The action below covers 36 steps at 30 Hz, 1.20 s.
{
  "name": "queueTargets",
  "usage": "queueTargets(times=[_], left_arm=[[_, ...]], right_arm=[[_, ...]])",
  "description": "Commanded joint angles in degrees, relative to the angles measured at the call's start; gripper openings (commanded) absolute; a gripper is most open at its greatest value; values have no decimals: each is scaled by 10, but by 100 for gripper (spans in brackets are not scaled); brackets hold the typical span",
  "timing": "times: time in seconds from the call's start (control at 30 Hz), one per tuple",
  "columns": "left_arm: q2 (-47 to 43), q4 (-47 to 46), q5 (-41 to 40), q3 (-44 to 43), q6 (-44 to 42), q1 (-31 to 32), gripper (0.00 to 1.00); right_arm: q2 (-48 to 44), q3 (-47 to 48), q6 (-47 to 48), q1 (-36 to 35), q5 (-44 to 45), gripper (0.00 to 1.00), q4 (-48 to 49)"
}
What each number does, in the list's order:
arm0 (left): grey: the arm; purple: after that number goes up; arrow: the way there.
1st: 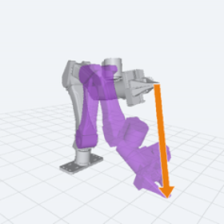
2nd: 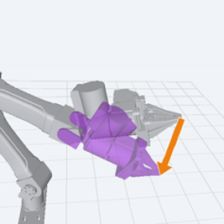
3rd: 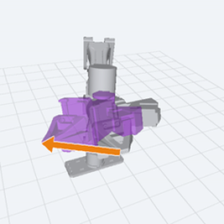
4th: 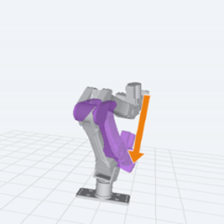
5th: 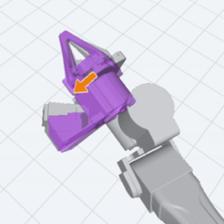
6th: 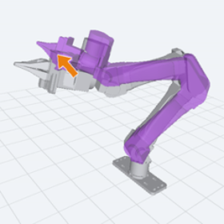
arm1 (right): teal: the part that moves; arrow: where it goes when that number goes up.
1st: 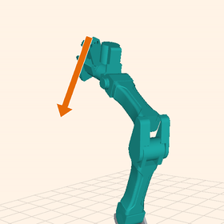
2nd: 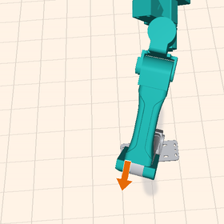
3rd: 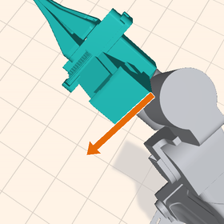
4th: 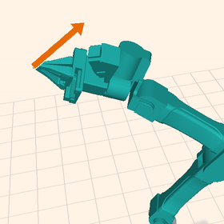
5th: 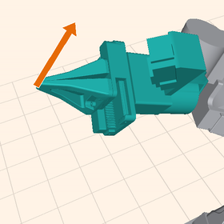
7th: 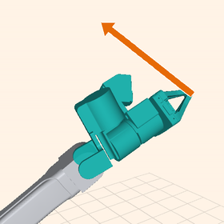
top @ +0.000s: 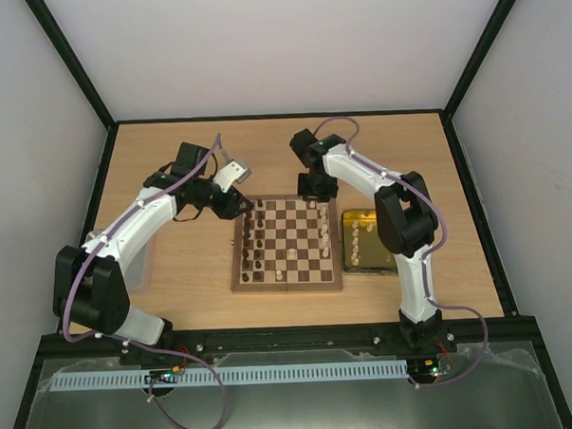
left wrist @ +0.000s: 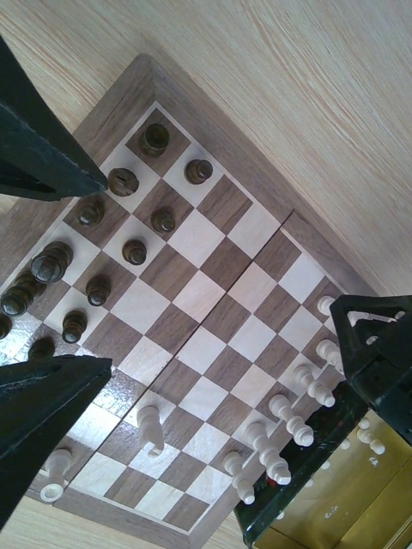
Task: Set up the chess pieces on the board
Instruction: Place the chess piece on the chessboard, then pick up the chess piece from the chessboard.
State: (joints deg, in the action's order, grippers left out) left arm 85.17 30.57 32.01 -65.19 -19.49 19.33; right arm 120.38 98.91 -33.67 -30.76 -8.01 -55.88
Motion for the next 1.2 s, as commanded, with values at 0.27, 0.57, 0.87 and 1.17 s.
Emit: queueTargets(times=[0.27,0.57,0.87,1.17], left_arm=[[-4,6,-7,5,-2,3,58],[1,5,-32,8,-6,2,52],[-9,3,-46,18,-7,-8,51],[-15,4,-46,23,-6,-14,51]], right_arm=[[-94,-13,-3,-2,28,19,-17],[-159,-99,-24,-98,33,11,-21],[-211,-215,-60,-175,22,21,11],[-210,-218,-64,-184,-11,37,34]])
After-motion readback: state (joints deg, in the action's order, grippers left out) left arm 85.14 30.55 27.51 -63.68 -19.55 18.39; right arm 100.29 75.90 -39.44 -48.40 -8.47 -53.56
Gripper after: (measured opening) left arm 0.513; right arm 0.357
